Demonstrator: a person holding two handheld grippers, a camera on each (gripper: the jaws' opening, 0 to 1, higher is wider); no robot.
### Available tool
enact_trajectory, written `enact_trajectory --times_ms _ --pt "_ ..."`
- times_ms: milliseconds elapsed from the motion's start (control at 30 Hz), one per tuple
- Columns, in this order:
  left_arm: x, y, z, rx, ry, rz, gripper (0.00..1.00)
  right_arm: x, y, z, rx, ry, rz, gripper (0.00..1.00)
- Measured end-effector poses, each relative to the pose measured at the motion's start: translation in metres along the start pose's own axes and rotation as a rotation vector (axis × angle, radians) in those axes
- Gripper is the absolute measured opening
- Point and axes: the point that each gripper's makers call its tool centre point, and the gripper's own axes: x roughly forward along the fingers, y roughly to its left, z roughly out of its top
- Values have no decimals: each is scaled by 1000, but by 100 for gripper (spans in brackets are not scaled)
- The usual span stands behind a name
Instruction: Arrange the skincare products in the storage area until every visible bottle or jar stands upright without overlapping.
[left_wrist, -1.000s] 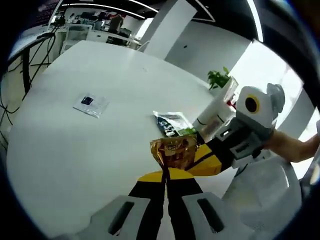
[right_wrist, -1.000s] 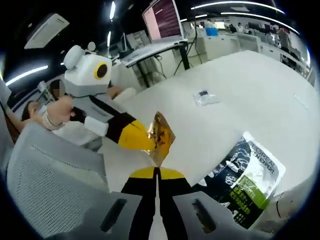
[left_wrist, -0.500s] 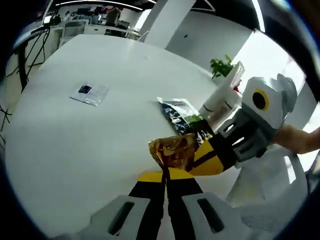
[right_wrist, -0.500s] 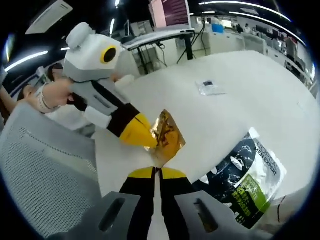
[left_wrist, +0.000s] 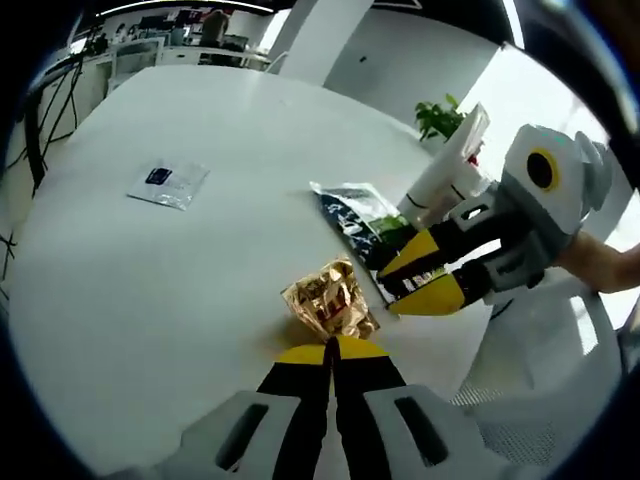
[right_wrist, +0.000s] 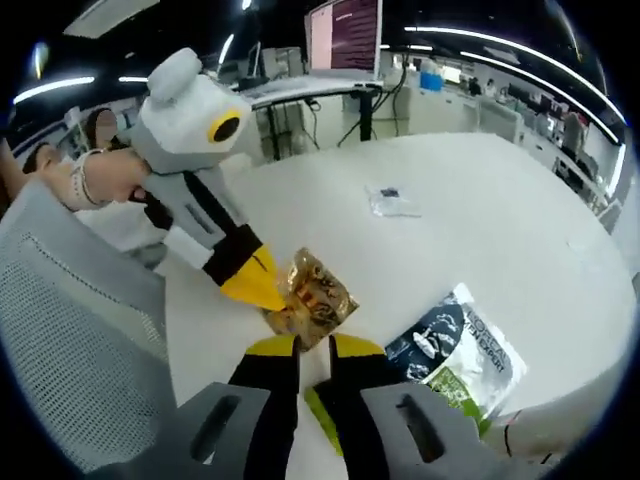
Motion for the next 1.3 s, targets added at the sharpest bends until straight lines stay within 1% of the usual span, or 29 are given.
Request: enact_trajectory --times_ms 67,233,333,467,500,600,733,833,933,967,1100,1167,1300 --pt "1 -2 1 6 5 -5 0 1 -2 0 -42 2 -11 14" --pt "6 -7 2 58 59 -28 0 8 4 0 -85 0 6 16" --pt "7 -9 3 73 83 -30 0 15 1 1 -118 5 -5 16" --pt "9 -13 3 86 93 -34 0 21 -4 -3 -114 21 -5 19" --pt "10 -11 5 86 95 -35 0 21 -5 -4 -114 24 -8 19" --pt "10 -15 5 94 101 -43 0 21 -5 -5 -119 30 -7 19" --pt "9 -17 4 106 117 -49 0 23 -7 -8 -101 30 -4 19" --pt "11 -15 7 134 134 -46 0 23 -6 -10 -106 36 -1 19" --pt "11 -17 7 175 154 -39 0 24 -8 -11 -85 34 -1 19" --pt "11 -17 8 194 153 -37 0 24 -8 -11 -77 35 -2 19" --pt "11 -14 9 207 143 -35 0 25 -11 -12 -28 37 -4 19" --pt "12 -13 11 231 125 -34 0 25 -11 -13 -26 38 -2 19" --pt "13 -14 13 239 113 -27 0 25 -9 -14 -22 44 1 19"
